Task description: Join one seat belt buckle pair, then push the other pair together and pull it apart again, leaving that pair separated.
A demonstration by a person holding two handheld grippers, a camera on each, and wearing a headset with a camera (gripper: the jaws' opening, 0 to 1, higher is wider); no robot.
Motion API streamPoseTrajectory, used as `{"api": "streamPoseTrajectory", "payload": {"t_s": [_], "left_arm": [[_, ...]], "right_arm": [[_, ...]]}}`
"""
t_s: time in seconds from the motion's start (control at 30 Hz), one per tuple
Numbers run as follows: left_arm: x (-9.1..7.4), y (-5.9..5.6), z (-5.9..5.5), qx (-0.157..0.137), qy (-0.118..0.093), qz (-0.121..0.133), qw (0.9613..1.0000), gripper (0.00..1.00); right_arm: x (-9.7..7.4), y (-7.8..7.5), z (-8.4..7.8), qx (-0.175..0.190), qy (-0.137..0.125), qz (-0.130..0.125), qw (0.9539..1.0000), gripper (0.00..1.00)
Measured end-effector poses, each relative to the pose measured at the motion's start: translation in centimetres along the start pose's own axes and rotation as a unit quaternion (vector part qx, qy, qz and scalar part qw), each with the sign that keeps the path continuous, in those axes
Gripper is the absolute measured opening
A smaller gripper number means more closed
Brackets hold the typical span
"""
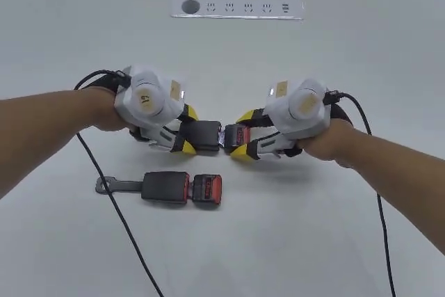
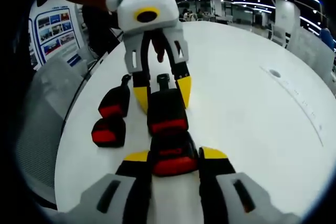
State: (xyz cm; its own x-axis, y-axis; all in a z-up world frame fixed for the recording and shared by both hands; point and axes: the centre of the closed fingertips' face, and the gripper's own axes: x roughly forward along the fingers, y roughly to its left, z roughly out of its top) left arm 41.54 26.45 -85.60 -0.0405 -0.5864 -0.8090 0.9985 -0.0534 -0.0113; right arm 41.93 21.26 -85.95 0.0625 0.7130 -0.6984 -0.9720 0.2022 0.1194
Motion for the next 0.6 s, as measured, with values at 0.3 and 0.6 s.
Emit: {"api": "streamPoseTrajectory", "payload": {"t_s": [0.3,0.6], "left_arm": [[0.0,0.01,-0.04,-0.008,-0.001,0.002,1.0,0.33],[0.01,0.0,-0.07,-0.011,0.002,0.002,0.9999,0.33]], "right_arm": [[0.06,0.07,-0.05,0.002,0.0,-0.001,1.0,0.34],[0.06,0.08,-0.1,0.002,-0.003,-0.002,1.0,0.34]]}}
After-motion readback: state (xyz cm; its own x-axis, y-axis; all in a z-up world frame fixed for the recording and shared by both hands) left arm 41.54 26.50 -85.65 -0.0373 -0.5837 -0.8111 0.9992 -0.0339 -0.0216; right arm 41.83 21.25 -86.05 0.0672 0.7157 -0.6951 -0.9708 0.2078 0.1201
